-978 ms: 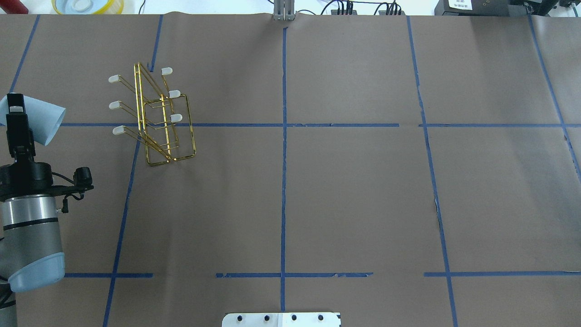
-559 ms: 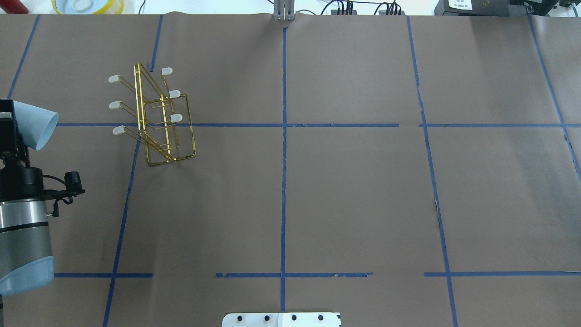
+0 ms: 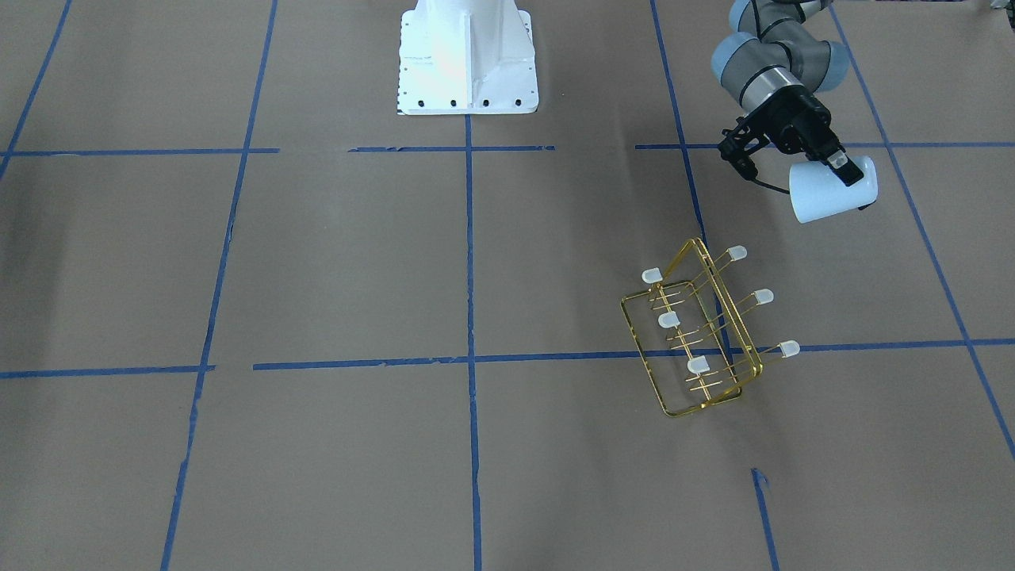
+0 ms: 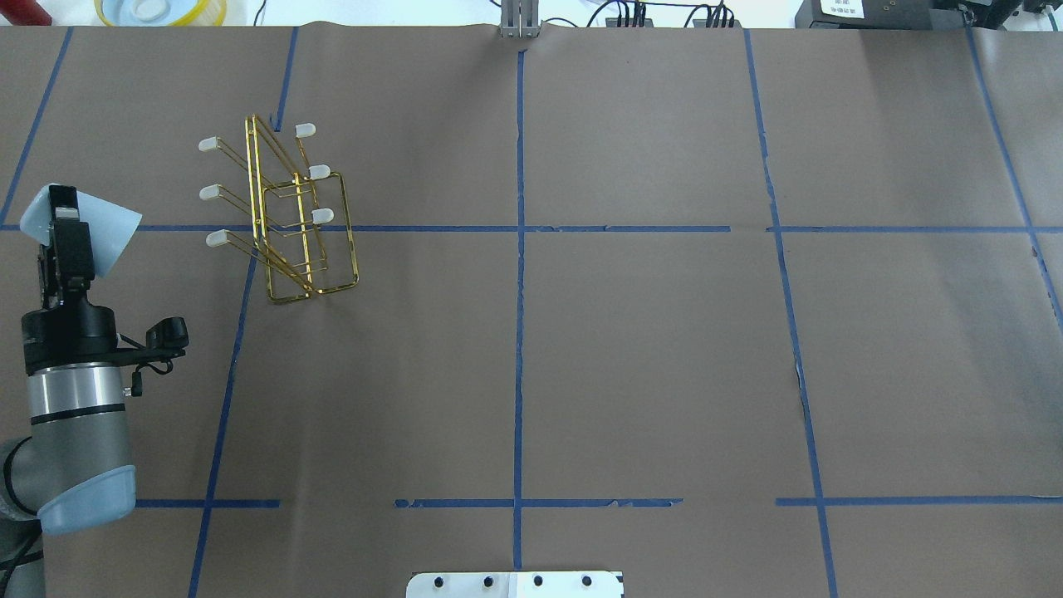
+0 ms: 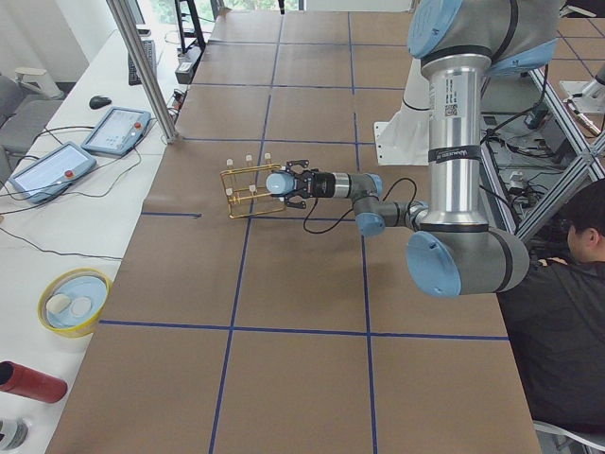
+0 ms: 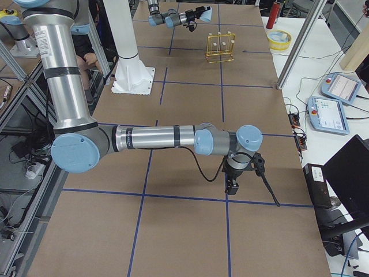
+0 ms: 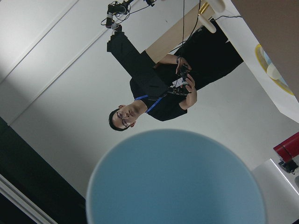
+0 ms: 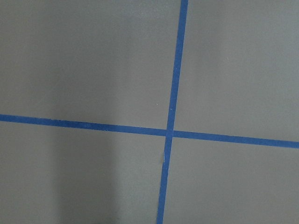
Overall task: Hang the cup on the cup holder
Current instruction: 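Carry the tilted cup with the left gripper toward the gold rack pegs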
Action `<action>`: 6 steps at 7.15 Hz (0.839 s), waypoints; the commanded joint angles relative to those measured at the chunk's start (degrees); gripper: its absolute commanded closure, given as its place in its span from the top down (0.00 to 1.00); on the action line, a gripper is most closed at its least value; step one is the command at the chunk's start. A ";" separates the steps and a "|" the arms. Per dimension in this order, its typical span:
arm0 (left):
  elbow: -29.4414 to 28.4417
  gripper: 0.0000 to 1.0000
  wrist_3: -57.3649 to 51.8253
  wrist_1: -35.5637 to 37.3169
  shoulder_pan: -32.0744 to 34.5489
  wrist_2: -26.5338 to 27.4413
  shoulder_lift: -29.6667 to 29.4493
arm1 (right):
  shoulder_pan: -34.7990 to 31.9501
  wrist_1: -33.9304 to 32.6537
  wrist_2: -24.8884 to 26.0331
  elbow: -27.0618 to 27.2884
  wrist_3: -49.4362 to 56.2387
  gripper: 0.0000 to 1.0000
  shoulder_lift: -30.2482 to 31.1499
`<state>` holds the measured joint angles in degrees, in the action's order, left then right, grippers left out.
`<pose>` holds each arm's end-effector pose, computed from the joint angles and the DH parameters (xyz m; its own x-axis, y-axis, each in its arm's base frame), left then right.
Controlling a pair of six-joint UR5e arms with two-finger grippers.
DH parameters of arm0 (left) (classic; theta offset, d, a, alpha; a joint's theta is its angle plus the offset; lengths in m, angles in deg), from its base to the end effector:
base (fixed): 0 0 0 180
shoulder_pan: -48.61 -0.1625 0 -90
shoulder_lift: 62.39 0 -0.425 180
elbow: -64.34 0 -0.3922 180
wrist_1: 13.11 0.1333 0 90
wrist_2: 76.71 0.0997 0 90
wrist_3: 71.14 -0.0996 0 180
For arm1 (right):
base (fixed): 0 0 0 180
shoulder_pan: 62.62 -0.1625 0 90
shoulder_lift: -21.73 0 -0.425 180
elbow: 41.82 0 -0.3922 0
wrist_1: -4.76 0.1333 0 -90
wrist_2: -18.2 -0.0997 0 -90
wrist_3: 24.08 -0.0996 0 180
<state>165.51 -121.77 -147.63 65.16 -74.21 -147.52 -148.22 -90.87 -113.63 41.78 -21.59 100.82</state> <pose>0.3299 -0.3409 0.4629 -0.0052 -0.0273 0.9996 -0.9484 0.3170 0.0038 0.0230 -0.5731 0.6251 0.7399 -0.0874 0.6670 0.1090 0.9940 0.0094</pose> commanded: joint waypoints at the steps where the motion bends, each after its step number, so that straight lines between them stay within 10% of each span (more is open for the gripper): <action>1: -3.77 0.00 -2.45 0.49 -0.02 0.05 -3.71 | 0.00 0.00 0.00 0.07 -0.03 1.00 0.00; 6: -8.09 0.00 -2.19 1.72 0.24 -2.74 -8.55 | 0.00 0.00 0.00 0.07 -0.03 1.00 0.00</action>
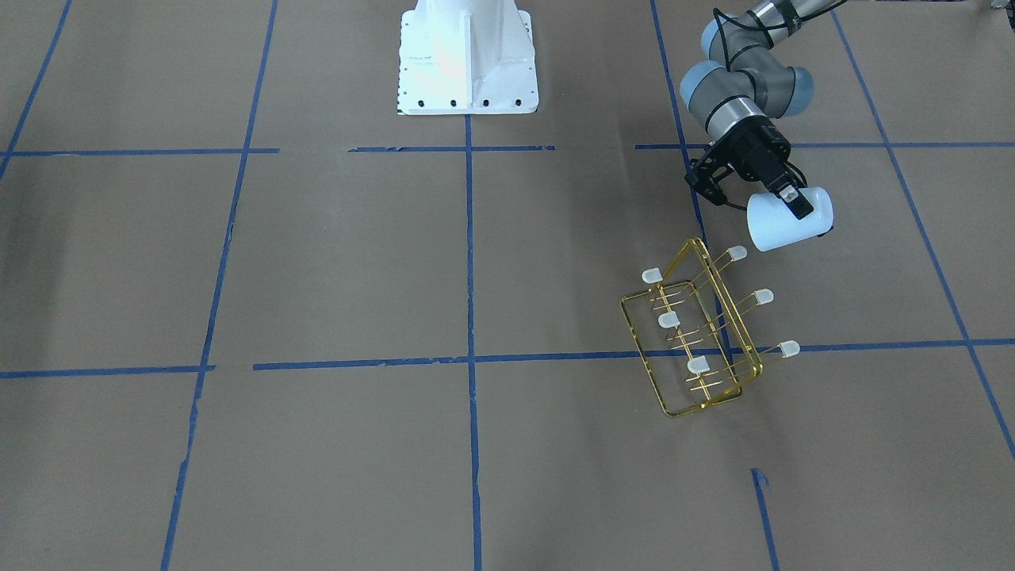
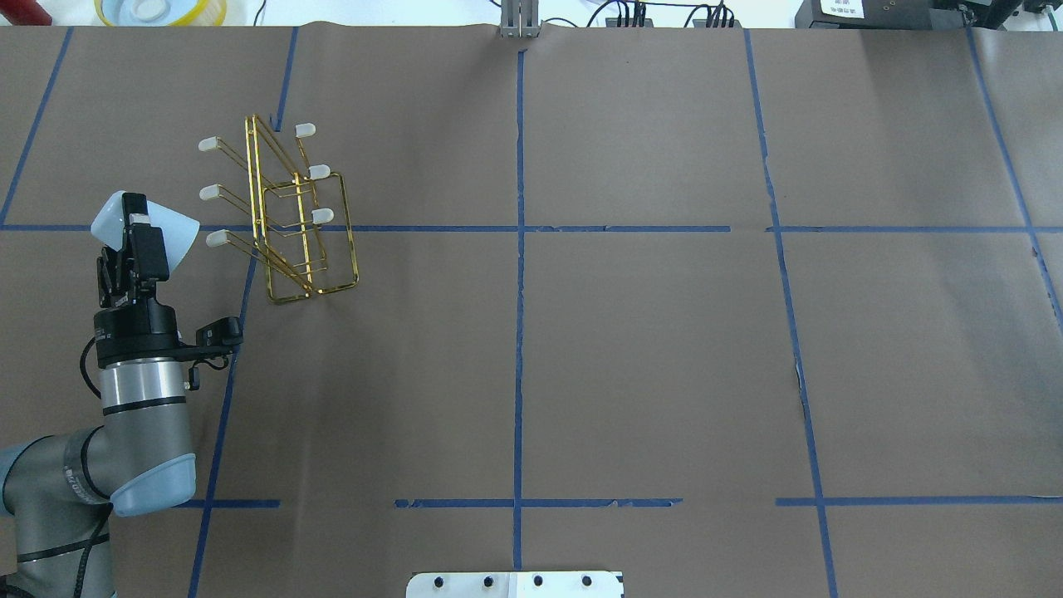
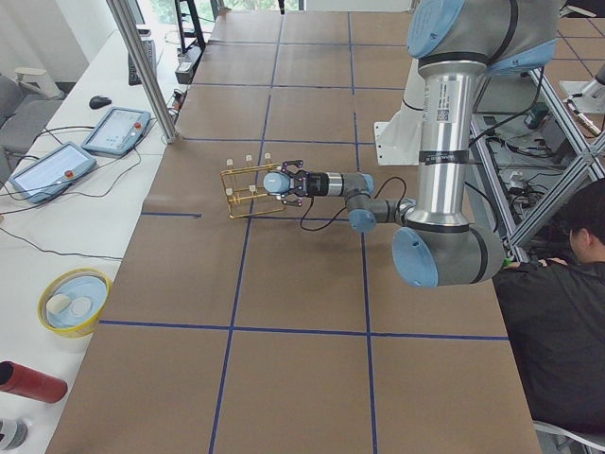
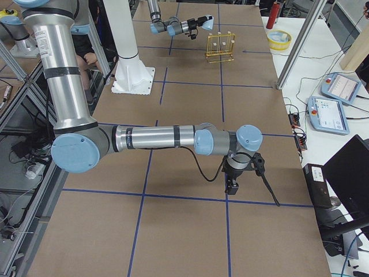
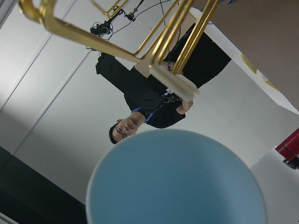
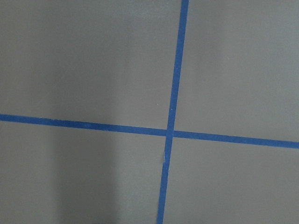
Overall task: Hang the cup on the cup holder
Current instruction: 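Carry the tilted cup with the left gripper toward the gold rack pegs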
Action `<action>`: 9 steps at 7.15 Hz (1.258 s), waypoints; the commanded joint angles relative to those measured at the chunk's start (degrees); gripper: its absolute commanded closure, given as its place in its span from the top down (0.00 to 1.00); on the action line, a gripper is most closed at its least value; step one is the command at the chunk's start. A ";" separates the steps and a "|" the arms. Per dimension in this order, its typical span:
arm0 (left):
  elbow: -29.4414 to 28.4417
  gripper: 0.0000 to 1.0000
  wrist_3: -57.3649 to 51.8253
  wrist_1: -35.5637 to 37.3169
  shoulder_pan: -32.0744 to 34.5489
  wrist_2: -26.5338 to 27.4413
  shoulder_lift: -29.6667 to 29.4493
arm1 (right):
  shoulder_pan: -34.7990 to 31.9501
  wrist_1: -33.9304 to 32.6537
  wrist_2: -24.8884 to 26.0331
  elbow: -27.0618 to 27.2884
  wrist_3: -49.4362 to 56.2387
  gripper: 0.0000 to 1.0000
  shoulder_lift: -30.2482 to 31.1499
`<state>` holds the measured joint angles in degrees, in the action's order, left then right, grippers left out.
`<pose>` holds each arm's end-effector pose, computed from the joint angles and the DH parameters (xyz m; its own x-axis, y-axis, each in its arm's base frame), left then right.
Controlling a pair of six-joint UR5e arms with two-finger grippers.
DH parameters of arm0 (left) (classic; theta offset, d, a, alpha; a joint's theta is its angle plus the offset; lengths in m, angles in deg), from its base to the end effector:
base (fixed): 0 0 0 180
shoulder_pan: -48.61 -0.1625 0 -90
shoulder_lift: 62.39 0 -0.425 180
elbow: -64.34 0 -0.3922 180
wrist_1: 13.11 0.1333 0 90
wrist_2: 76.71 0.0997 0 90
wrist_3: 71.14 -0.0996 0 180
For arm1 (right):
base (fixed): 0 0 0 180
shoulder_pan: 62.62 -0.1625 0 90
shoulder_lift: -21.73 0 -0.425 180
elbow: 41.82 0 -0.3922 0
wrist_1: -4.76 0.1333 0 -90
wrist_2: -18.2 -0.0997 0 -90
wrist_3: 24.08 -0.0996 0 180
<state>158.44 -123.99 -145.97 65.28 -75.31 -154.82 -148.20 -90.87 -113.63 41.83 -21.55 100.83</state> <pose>0.3841 -0.3581 0.4652 -0.0622 0.0032 0.9981 -0.9505 0.3049 -0.0602 0.0228 -0.5731 0.6248 0.7398 -0.0889 0.6670 0.1098 0.9939 0.0106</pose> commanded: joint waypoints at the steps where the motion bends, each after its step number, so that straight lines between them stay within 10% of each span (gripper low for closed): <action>1: -1.20 0.00 0.03 0.06 0.29 -2.71 -1.26 | -0.03 0.00 0.00 0.02 0.02 1.00 0.00; 9: -6.21 0.00 0.12 1.20 0.29 -2.72 -6.45 | -0.03 0.00 0.00 -0.06 -0.07 1.00 0.00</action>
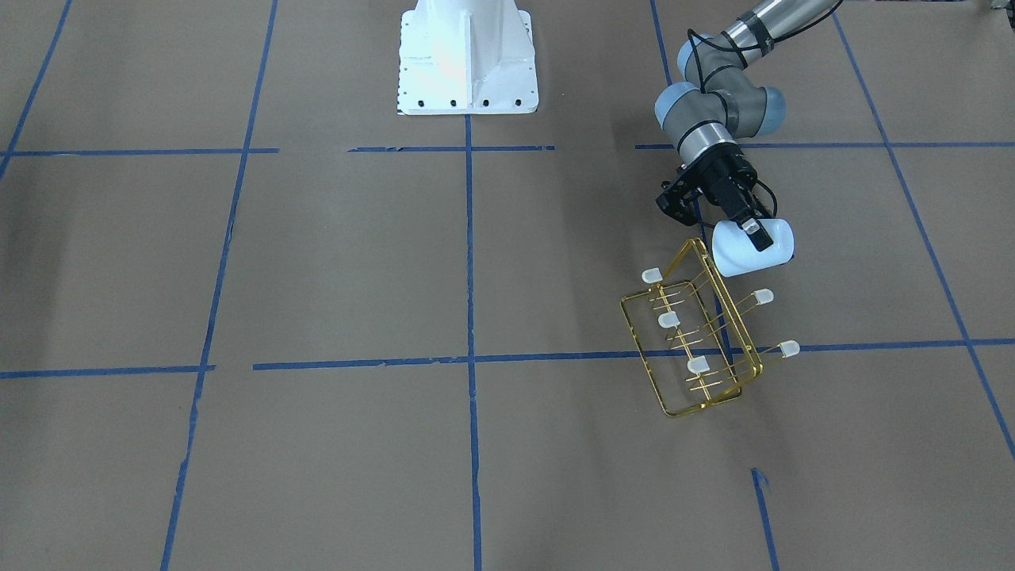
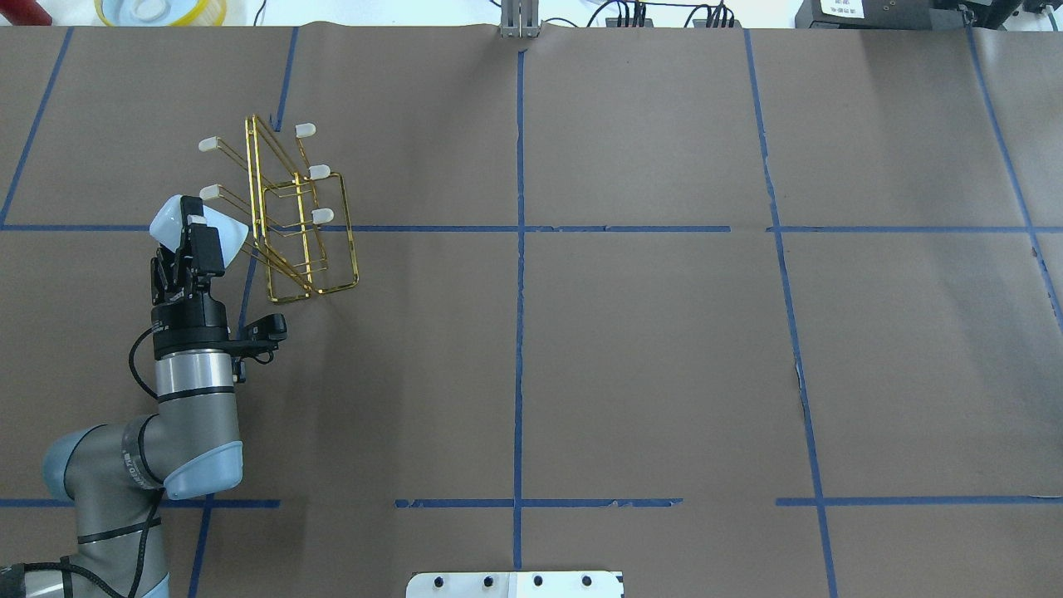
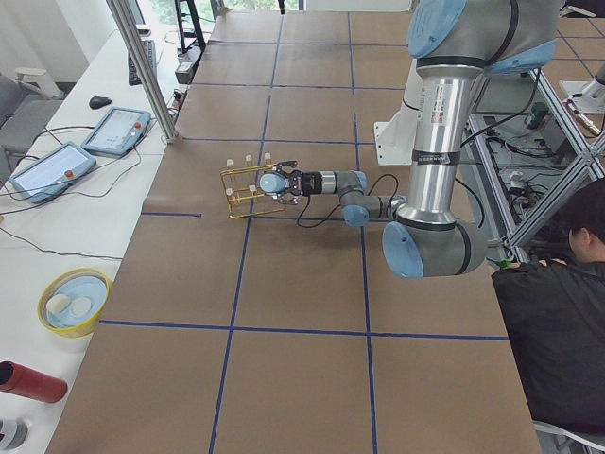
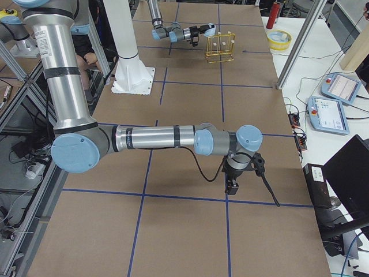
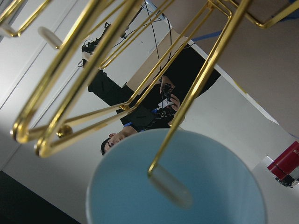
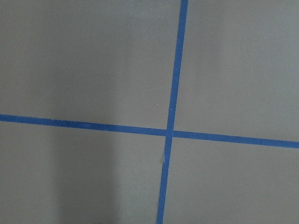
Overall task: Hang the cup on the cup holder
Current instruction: 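Carry the tilted cup with the left gripper toward the gold rack pegs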
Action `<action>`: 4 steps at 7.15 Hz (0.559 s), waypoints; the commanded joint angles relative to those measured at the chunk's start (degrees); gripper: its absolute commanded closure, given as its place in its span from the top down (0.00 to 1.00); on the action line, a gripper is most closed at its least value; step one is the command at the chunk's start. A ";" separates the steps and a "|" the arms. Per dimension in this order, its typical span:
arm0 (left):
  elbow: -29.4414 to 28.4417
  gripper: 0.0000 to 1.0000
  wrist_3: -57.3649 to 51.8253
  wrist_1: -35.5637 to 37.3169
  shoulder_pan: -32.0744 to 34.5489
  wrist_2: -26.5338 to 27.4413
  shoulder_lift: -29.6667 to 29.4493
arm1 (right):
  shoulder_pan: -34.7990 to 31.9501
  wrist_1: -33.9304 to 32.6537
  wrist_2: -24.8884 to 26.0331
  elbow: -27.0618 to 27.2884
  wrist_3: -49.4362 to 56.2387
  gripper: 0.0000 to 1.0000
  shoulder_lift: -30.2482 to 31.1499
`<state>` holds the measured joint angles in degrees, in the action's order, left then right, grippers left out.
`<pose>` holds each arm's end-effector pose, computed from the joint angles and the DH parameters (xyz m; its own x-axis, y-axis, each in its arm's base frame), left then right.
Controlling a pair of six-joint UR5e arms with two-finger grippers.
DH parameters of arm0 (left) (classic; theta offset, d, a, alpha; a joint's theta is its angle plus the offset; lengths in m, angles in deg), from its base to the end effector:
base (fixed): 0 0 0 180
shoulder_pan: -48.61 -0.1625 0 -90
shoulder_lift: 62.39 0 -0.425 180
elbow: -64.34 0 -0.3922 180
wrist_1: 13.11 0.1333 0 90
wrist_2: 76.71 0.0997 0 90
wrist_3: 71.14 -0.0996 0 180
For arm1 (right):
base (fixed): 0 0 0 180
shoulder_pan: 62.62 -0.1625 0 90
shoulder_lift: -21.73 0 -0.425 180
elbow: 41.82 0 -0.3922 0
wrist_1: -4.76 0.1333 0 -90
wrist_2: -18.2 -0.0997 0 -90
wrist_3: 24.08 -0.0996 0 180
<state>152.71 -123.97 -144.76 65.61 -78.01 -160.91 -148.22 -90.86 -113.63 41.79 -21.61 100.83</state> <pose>0.4292 -0.3747 0.4625 -0.0676 0.0350 0.9971 -0.9588 0.2742 -0.0747 0.0230 -0.5730 0.6251 0.7399 -0.0872 0.6670 0.1087 0.9940 0.0094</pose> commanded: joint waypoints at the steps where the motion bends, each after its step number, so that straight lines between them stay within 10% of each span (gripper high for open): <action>1: -0.56 0.00 0.18 -0.01 0.05 -0.02 -0.35 | 0.00 -0.01 0.00 -0.02 -0.01 1.00 0.00; 2: -0.56 0.00 0.44 -0.01 0.05 -0.02 -0.35 | 0.00 -0.01 0.00 -0.02 -0.01 1.00 -0.09; 3: -0.56 0.98 0.71 -0.09 -0.04 -0.10 -0.35 | 0.00 -0.01 0.00 -0.02 0.08 1.00 0.00; 4: -0.48 1.00 0.71 -0.18 0.05 -0.11 -0.35 | 0.00 -0.01 0.00 -0.02 -0.01 1.00 0.00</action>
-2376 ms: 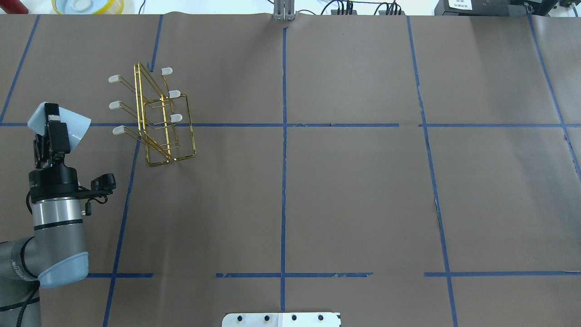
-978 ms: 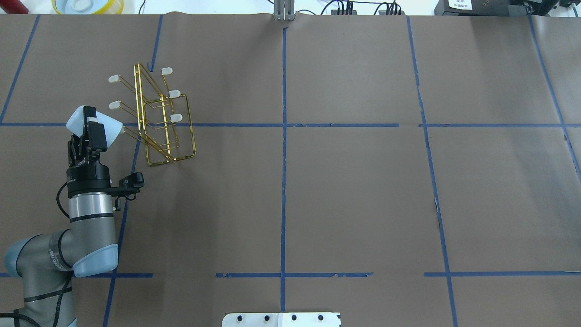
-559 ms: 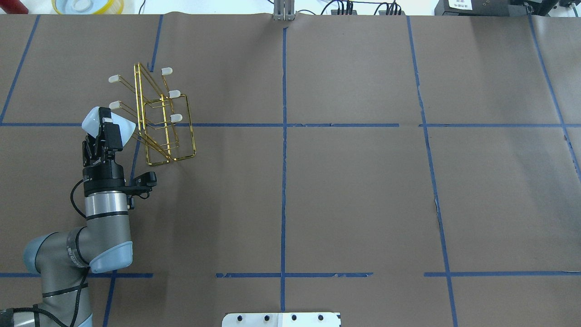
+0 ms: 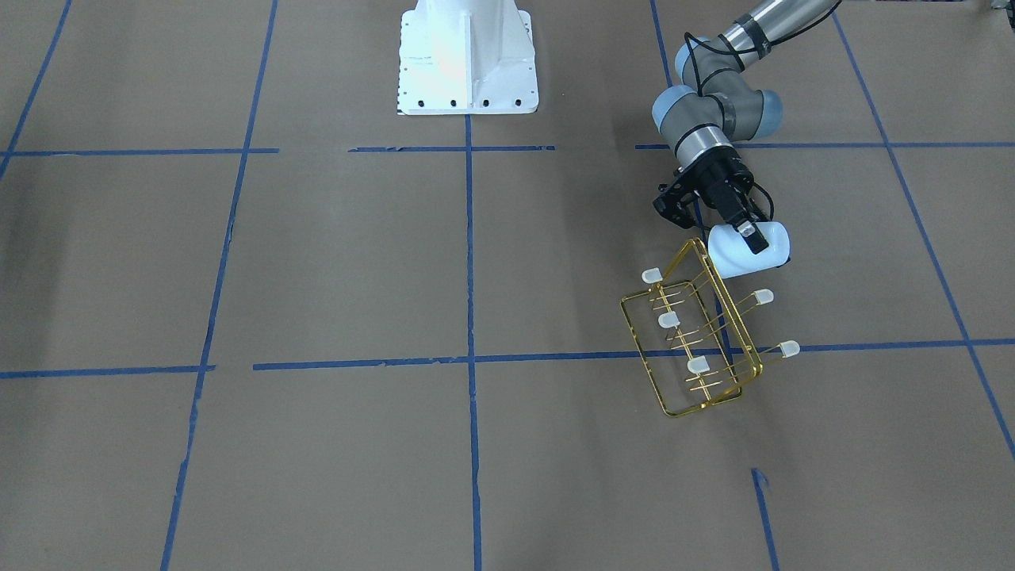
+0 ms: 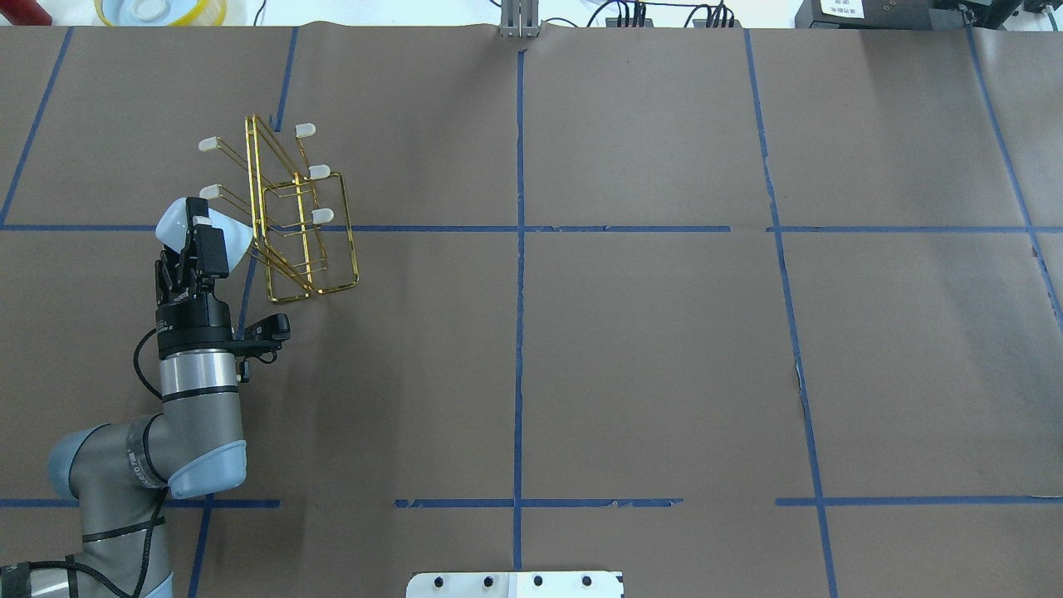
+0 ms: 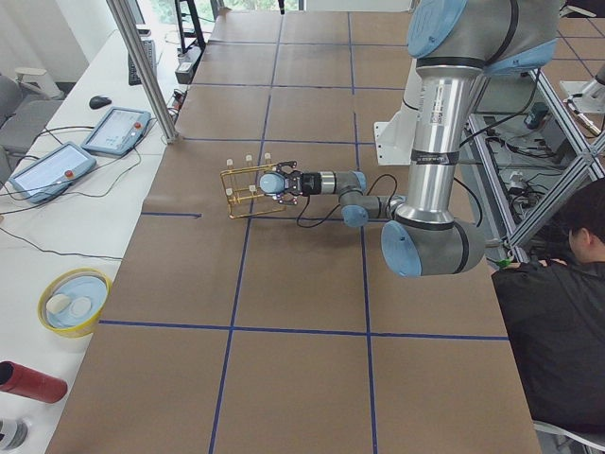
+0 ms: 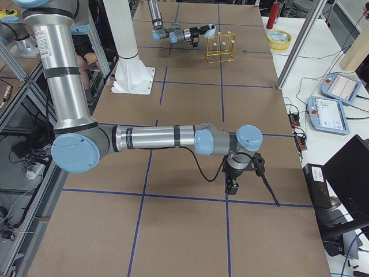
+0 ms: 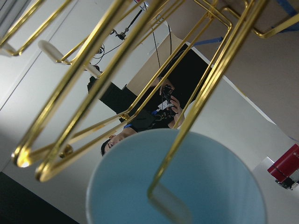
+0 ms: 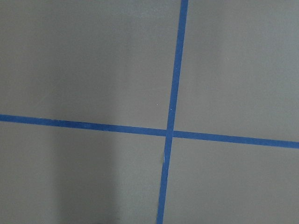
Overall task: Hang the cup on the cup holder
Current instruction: 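Slide the cup onto a rack peg and open the left gripper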
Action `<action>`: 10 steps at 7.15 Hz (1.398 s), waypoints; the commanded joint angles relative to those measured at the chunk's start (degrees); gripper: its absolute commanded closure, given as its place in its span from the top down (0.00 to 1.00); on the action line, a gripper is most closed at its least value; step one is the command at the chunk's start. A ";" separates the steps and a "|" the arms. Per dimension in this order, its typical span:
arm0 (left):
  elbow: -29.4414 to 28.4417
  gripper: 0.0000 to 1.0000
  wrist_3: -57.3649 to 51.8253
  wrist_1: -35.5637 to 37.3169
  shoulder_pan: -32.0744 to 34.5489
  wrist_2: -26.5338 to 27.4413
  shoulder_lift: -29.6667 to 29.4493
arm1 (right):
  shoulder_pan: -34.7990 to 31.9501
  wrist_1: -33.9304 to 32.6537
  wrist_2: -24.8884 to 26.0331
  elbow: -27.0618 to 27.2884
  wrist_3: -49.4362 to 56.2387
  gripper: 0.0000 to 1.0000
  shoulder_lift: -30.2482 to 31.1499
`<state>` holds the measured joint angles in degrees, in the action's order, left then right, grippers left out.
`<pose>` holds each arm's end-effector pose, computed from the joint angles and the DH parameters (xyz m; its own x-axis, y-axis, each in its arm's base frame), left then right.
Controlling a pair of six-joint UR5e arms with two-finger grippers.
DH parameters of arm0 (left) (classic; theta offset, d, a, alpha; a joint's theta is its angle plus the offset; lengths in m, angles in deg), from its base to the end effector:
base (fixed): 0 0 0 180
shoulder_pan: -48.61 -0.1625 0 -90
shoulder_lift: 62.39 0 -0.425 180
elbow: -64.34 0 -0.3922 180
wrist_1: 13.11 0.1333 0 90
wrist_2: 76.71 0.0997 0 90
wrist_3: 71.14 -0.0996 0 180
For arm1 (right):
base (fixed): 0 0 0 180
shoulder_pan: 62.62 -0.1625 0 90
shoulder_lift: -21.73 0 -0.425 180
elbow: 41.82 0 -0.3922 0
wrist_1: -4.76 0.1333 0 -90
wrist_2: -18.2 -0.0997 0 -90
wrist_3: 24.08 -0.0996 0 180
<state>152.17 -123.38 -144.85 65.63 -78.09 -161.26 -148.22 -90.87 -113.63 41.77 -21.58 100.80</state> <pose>0.4319 -0.3758 0.4636 -0.0592 0.0335 0.9977 -0.9595 0.2738 -0.0661 0.0230 -0.5733 0.6250 0.7399 -0.0877 0.6670 0.1091 0.9940 0.0097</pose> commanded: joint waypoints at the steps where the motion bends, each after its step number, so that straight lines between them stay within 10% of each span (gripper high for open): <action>1: 0.14 1.00 0.56 -0.10 -0.05 -0.03 0.00 | 0.00 0.00 0.00 0.00 -0.03 1.00 0.02; 8: 13.85 1.00 27.46 -5.69 1.26 -0.38 16.76 | 0.00 0.00 0.00 0.00 0.05 1.00 0.02; 10: 16.65 1.00 42.49 -13.50 1.18 -9.21 19.75 | 0.00 0.00 0.00 0.00 0.05 1.00 0.02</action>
<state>167.07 -90.27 -153.57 66.87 -82.52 -143.60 -148.22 -90.87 -113.64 41.77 -21.53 100.83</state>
